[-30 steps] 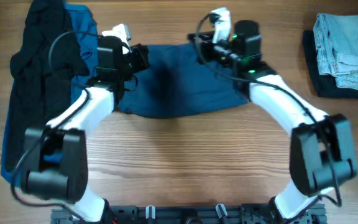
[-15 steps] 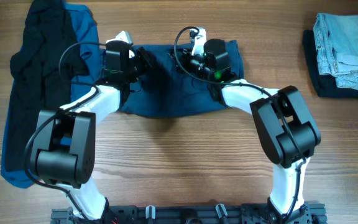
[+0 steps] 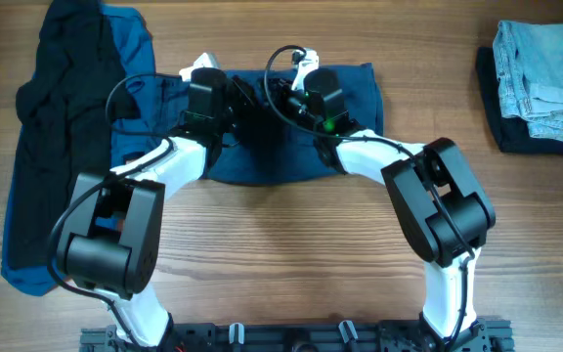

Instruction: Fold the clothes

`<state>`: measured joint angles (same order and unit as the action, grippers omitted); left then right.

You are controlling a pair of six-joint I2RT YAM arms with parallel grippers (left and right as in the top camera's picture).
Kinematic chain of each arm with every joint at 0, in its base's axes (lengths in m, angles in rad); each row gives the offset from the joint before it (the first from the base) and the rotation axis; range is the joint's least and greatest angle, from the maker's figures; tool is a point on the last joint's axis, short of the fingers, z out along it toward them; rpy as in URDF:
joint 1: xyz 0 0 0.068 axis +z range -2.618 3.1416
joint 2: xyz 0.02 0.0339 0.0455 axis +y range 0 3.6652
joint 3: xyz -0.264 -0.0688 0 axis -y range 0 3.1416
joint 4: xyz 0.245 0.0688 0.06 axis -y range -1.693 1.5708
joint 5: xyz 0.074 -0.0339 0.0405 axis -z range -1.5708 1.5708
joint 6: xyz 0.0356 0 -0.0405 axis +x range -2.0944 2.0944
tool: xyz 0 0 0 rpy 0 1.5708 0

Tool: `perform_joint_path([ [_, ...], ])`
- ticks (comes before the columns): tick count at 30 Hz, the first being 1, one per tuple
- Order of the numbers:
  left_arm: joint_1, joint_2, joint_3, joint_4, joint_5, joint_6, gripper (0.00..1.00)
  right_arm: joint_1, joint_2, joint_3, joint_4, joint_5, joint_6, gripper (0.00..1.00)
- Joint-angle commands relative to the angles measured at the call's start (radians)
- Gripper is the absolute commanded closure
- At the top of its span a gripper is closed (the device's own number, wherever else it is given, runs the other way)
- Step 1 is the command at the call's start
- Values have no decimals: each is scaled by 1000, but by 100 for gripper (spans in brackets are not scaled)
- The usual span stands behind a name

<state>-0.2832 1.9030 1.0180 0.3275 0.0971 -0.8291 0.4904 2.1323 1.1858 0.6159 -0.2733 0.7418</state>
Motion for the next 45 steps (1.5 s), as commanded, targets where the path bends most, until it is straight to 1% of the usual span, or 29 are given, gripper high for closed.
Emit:
perform_joint_path([
  [1, 0, 11, 9, -5, -66, -31, 96, 4, 34, 7, 8, 48, 29, 96],
  [6, 0, 11, 9, -49, -146, -119, 96, 4, 55, 7, 5, 72, 96, 96],
  [10, 0, 23, 9, -55, -161, -130, 96, 4, 77, 8, 14, 75, 117, 96],
  [13, 0, 60, 9, -55, -163, -176, 96, 4, 95, 8, 14, 76, 123, 96],
  [17, 3, 109, 9, -55, -204, -181, 96, 1, 103, 8, 3, 106, 122, 96],
  [20, 31, 121, 9, -56, -220, -170, 96, -17, 103, 8, -13, 110, 117, 96],
  [26, 158, 122, 9, -55, -222, -170, 96, -99, 103, 8, -79, 109, 96, 96],
  [31, 218, 122, 9, -55, -222, -165, 96, -190, 103, 7, -182, 100, 47, 96],
  [32, 225, 122, 9, -55, -222, -158, 92, -211, 103, 7, -203, 94, 40, 96],
  [34, 242, 122, 9, -56, -222, -143, 89, -256, 103, 7, -245, 85, 16, 96],
  [36, 254, 122, 9, -64, -222, -143, 89, -298, 103, 7, -269, 63, 2, 96],
  [38, 267, 122, 9, -77, -221, -143, 88, -353, 103, 7, -265, 9, -46, 96],
  [39, 271, 122, 9, -80, -216, -139, 88, -378, 102, 7, -264, -14, -60, 96],
  [40, 274, 121, 9, -77, -185, -100, 89, -402, 102, 7, -265, -34, -62, 96],
  [41, 275, 117, 9, -72, -147, -53, 90, -424, 102, 7, -264, -54, -63, 96],
  [42, 275, 108, 9, -70, -82, 26, 90, -453, 102, 7, -260, -95, -71, 96],
  [44, 274, 93, 9, -73, -25, 103, 87, -491, 95, 8, -244, -190, -89, 96],
  [45, 274, 80, 9, -84, 3, 146, 82, -515, 84, 8, -242, -248, -89, 96],
])
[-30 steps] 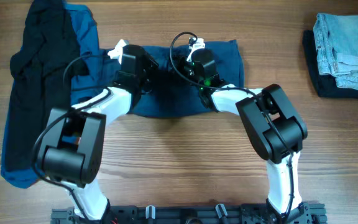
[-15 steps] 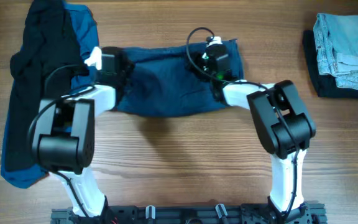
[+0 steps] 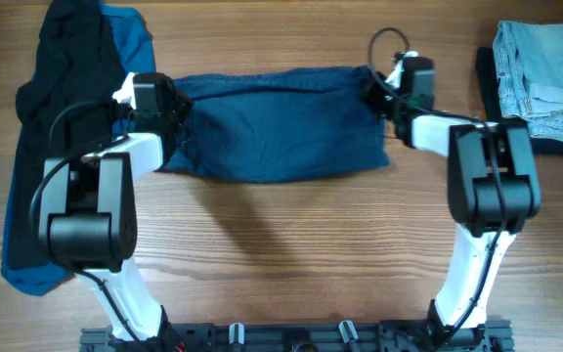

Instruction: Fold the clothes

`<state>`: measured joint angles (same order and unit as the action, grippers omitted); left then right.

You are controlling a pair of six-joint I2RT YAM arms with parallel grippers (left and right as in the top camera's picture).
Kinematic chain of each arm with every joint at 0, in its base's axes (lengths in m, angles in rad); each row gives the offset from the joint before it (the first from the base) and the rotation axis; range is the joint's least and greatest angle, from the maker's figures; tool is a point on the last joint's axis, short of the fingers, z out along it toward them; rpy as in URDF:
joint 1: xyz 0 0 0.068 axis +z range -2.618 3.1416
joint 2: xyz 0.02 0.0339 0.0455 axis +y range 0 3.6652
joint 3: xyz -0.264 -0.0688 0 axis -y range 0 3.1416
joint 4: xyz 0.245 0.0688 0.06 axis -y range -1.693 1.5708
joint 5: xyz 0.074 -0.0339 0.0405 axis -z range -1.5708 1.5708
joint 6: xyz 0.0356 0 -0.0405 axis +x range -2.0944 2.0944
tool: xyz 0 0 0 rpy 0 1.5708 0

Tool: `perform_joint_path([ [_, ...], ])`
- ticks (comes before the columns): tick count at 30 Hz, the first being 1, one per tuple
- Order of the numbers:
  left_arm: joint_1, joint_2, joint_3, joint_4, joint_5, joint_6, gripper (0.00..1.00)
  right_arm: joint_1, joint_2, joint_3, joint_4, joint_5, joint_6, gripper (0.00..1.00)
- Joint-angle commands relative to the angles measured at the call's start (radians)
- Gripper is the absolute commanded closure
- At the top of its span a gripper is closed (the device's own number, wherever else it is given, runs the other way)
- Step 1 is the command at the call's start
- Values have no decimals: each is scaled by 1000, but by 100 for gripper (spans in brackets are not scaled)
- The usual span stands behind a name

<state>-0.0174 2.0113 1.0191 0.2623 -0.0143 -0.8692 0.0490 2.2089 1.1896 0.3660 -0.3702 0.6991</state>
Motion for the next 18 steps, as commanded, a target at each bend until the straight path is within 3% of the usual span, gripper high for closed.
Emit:
perform_joint_path([
  [1, 8, -40, 8, -32, 124, 212, 78, -89, -5, 4, 5, -178, -46, 96],
  [5, 8, -142, 8, -160, 141, 340, 66, -132, -116, 4, -24, -240, -88, 96],
  [10, 10, -360, 8, -353, 141, 446, 43, -120, -301, 4, -169, -283, -190, 96],
  [13, 9, -457, 8, -466, 140, 511, 21, -100, -386, 4, -302, -284, -248, 89],
  [16, 9, -481, 8, -592, 122, 552, 16, -64, -418, 4, -411, -293, -315, 77],
  [18, 9, -452, 8, -646, 114, 562, 16, -43, -415, 0, -480, -293, -349, 61],
])
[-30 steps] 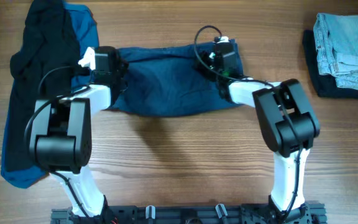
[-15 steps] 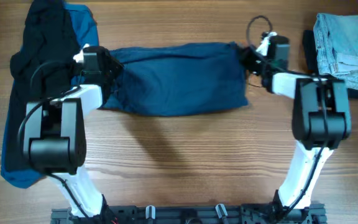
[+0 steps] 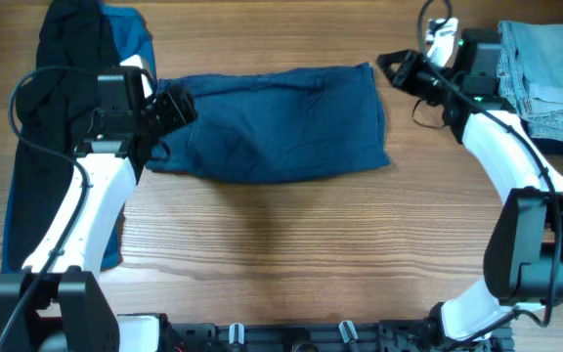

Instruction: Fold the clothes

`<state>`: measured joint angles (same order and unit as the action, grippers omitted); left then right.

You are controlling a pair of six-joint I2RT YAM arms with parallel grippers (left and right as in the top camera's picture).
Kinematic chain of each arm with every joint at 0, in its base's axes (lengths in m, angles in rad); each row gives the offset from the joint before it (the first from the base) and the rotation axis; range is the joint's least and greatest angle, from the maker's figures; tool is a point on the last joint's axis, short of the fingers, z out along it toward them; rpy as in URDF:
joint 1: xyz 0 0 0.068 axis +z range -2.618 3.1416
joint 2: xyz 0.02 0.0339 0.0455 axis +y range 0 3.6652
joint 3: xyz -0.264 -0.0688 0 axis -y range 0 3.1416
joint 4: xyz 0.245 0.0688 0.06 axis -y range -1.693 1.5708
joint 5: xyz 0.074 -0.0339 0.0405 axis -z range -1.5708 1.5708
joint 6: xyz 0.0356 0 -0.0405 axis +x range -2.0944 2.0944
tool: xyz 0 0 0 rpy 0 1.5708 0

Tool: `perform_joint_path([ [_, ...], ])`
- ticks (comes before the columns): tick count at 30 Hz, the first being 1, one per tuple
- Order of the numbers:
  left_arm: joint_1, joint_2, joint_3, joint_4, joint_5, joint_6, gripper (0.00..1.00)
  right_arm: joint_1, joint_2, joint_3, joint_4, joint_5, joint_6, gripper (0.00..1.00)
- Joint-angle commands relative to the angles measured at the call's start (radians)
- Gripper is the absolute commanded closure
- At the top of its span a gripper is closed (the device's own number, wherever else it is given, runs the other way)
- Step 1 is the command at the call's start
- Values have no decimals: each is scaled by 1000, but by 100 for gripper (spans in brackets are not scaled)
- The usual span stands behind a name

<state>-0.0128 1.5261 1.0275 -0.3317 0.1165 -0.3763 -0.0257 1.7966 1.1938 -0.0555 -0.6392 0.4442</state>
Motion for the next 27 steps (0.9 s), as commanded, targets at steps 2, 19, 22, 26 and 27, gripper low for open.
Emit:
perform_joint_path([
  [2, 7, 64, -1, -67, -17, 85, 16, 37, -2, -7, -110, -24, -106, 47],
  [19, 126, 290, -1, 114, 51, 265, 17, 37, -2, -7, -204, -2, -183, 31],
  [22, 126, 303, -1, 104, 69, 265, 29, 37, -2, -7, -215, 18, -184, 31],
  [26, 124, 303, -1, 116, 179, 265, 46, 37, -2, -7, -215, 18, -183, 31],
  [27, 112, 303, -1, 116, 182, 265, 61, 37, -2, -7, -215, 18, -183, 32],
])
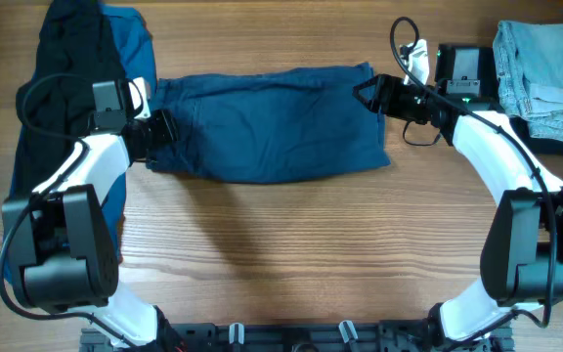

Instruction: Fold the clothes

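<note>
A dark blue garment [272,122] lies spread flat across the middle of the wooden table, its long side running left to right. My left gripper [161,128] sits low at the garment's left edge, near the lower left corner, and looks open. From the right, my right gripper [366,92] points at the garment's upper right corner, its fingers apart and just touching the edge of the cloth. Whether either gripper has cloth between its fingers does not show.
A heap of black and blue clothes [62,117] lies along the left side, right behind my left arm. Folded light denim [545,68] is stacked on a dark garment at the far right, close to my right arm's elbow.
My left gripper has moved down from the garment's upper left corner to its lower left edge. My right gripper has come in from the bare table by the denim stack to the upper right corner.
Both grippers were together over the bunched blue garment in the middle. Then they stood at its two ends with the garment stretched out flat. After that the right gripper was off the cloth, and now both are at its ends again.
</note>
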`<state>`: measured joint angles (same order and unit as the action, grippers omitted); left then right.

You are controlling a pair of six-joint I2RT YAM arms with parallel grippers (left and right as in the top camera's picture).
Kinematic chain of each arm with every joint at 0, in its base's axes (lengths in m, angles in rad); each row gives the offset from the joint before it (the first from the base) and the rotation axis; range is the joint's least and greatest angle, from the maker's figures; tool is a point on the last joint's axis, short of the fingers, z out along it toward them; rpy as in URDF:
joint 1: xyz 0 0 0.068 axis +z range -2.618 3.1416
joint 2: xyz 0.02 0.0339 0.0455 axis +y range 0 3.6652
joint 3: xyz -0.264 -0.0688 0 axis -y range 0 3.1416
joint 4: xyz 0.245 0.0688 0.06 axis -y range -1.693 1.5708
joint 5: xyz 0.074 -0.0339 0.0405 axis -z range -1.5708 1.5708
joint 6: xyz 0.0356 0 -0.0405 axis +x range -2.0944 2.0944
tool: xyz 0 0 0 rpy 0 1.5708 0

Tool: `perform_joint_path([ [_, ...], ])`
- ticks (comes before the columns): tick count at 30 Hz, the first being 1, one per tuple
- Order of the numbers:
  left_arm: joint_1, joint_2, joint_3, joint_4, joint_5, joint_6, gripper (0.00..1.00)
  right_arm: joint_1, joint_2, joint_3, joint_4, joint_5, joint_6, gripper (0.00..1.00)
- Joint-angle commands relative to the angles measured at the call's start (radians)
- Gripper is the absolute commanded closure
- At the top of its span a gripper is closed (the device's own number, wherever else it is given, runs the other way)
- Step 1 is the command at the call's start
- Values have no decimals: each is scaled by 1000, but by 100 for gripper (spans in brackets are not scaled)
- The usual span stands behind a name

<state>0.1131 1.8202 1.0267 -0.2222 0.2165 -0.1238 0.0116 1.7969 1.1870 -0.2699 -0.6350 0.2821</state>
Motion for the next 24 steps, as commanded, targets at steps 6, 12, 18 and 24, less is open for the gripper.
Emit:
perform_joint_path([
  [6, -166, 29, 0, 25, -35, 12, 71, 0, -3, 0, -1, 13, -21, 31],
  [12, -222, 61, 0, 51, -35, -19, 79, 0, -3, 0, -15, 13, -60, 59],
  [18, -217, 61, 0, 74, -35, -82, 82, 52, 34, -1, 3, 40, -72, 96],
  [24, -217, -1, 3, 84, -31, -132, 9, 106, 166, 0, 82, 40, -23, 96],
])
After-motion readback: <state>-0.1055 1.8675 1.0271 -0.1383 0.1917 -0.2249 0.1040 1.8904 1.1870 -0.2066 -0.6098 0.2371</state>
